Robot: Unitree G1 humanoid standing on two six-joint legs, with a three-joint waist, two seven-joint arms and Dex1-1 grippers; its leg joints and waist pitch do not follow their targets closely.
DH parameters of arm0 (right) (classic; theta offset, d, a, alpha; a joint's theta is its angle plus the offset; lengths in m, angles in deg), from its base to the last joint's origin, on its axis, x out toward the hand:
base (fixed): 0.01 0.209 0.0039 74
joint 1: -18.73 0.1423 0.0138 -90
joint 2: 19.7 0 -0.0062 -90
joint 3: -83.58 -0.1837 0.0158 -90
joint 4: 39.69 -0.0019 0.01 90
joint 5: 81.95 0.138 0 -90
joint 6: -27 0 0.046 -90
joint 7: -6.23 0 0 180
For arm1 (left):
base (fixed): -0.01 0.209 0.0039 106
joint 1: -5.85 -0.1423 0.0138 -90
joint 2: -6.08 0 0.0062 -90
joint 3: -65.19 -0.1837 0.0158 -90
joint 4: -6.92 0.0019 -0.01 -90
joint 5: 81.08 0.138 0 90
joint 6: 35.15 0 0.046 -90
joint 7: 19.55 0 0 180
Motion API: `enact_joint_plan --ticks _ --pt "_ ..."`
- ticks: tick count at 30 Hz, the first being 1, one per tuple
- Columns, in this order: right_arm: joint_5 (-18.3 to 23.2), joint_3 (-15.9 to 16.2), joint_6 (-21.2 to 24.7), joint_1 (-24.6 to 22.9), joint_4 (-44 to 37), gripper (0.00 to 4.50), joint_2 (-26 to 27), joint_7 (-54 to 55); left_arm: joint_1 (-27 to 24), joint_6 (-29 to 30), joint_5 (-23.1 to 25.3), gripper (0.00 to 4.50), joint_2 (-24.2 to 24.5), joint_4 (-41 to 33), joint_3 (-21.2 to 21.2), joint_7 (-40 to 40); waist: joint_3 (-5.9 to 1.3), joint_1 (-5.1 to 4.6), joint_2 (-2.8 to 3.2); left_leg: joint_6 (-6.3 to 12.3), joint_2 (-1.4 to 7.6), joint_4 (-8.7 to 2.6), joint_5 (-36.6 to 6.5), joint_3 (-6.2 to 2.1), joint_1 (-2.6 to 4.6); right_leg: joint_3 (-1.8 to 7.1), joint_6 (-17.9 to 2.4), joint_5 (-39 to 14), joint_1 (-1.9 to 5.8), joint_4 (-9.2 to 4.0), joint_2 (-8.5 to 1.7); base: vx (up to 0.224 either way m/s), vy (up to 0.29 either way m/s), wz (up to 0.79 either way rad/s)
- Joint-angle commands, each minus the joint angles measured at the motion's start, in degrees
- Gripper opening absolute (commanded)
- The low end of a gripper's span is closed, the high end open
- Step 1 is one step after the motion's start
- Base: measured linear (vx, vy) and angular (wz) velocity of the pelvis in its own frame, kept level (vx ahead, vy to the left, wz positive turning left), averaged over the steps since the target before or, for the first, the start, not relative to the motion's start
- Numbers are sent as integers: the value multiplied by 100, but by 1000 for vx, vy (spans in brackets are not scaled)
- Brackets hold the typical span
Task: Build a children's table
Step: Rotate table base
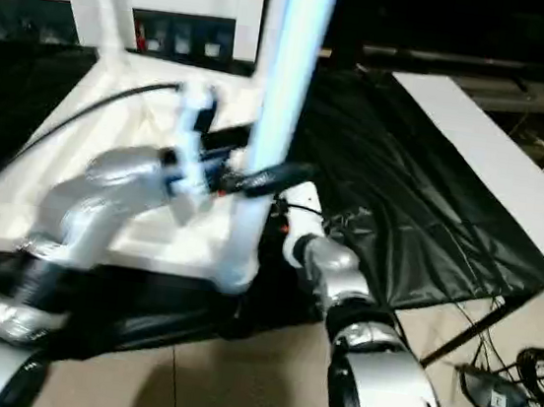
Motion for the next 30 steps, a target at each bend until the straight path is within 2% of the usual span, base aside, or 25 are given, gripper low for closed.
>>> enact_joint_plan --ticks 1,4,5,6,8,9,10,11,12,13,15,16,18,19,23,24,26,27,28,29,30 --pt "-32 178 -90 6 -170 447 327 -455 200 -291 460 450 -107 577 -137 -553 -407 48 168 -87 62 -445 -2062 -69 82 106 -1398 -1269 321 -386 -167 0 0 0" --pt "34 103 -105 -10 -263 447 196 -478 340 -612 781 450 -124 1005 -112 -881 -393 25 145 -53 58 -443 -2239 -78 85 99 -1309 -1593 302 -435 -165 0 0 0" --pt "87 63 -103 -63 -403 447 88 -573 411 -802 898 450 -169 1196 -50 -1026 -382 17 156 -53 51 -447 -2308 -77 86 95 -1278 -1699 298 -441 -156 0 0 0" --pt "107 47 -118 -108 -504 447 12 -623 468 -942 977 450 -218 1335 9 -1123 -365 11 167 -55 38 -446 -2488 -92 105 79 -1126 -2131 288 -493 -158 0 0 0" --pt "108 44 -144 -143 -575 447 -46 -633 515 -1060 1078 450 -237 1453 16 -1218 -371 12 148 -76 36 -436 -2582 -97 133 70 -1035 -2402 250 -535 -161 0 0 0" --pt "111 31 -191 -210 -696 447 -154 -627 612 -1351 1294 450 -260 1736 -1 -1402 -355 9 170 -78 35 -440 -2648 -102 136 62 -1000 -2554 229 -567 -164 0 0 0" --pt "122 14 -207 -249 -769 447 -215 -629 650 -1438 1363 450 -259 1839 -6 -1487 -361 15 177 -80 35 -434 -2660 -109 148 57 -994 -2601 224 -568 -168 0 0 0" --pt "145 -17 -205 -296 -861 447 -281 -644 690 -1529 1397 450 -264 1955 3 -1532 -365 44 157 -62 36 -428 -2659 -100 164 57 -957 -2623 206 -586 -161 0 0 0" --pt "218 -89 -187 -426 -1112 447 -438 -713 749 -1637 1470 450 -213 2115 9 -1597 -359 71 217 -45 26 -433 -2692 -99 182 59 -964 -2629 187 -600 -154 0 0 0" --pt "223 -95 -185 -446 -1148 447 -460 -722 757 -1657 1474 450 -207 2144 15 -1597 -354 74 195 -37 29 -436 -2725 -94 186 52 -935 -2638 187 -613 -138 0 0 0" --pt "234 -112 -177 -509 -1263 447 -528 -748 785 -1723 1487 450 -192 2238 35 -1600 -356 67 172 15 15 -439 -2717 -101 137 36 -883 -2699 220 -594 -133 0 0 0" --pt "246 -146 -159 -638 -1472 447 -674 -793 851 -1858 1635 450 -118 2440 26 -1722 -354 38 204 33 3 -444 -2671 -124 100 21 -792 -2908 234 -608 -154 0 0 0" --pt "272 -182 -124 -738 -1639 447 -786 -853 899 -1971 1704 450 -93 2589 58 -1778 -360 37 203 48 -10 -440 -2639 -126 109 5 -668 -3035 228 -661 -150 0 0 0" --pt "297 -209 -94 -823 -1786 447 -882 -918 945 -2083 1758 450 -89 2722 102 -1841 -368 37 197 52 -5 -439 -2586 -131 98 4 -679 -2994 241 -646 -159 0 0 0" --pt "506 -468 -71 -955 -2091 447 -1120 -907 1024 -2246 1601 450 -145 2902 278 -1650 -385 36 262 142 6 -454 -2373 -136 58 -32 -900 -2557 289 -643 -178 0 0 0" --pt "665 -611 -16 -986 -2242 447 -1166 -889 1040 -2300 1528 450 -154 2941 322 -1536 -394 37 260 181 11 -449 -2319 -132 58 -33 -989 -2374 289 -627 -184 0 0 0" --pt "747 -650 46 -1062 -2435 447 -1225 -996 1058 -2361 1500 450 -139 3014 358 -1500 -387 37 251 247 4 -444 -2290 -116 60 -41 -1042 -2289 282 -637 -173 0 0 0" --pt "758 -622 135 -1174 -2632 447 -1278 -1106 1070 -2444 1612 450 -85 3157 315 -1569 -384 31 193 294 0 -433 -2287 -104 62 -46 -1033 -2315 275 -649 -158 0 0 0" --pt "752 -592 198 -1240 -2739 447 -1298 -1135 1089 -2517 1715 450 -60 3277 280 -1629 -376 51 223 312 1 -432 -2272 -104 74 -46 -1006 -2392 262 -652 -171 0 0 0" --pt "720 -546 228 -1322 -2858 447 -1302 -1126 1080 -2607 1874 450 -16 3371 190 -1702 -381 43 203 315 3 -429 -2257 -102 66 -48 -985 -2416 268 -651 -170 0 0 0" --pt "720 -546 228 -1322 -2860 447 -1302 -1126 1080 -2608 1876 450 -16 3372 189 -1702 -382 48 211 311 4 -435 -2228 -114 56 -50 -956 -2443 276 -650 -177 0 0 0"
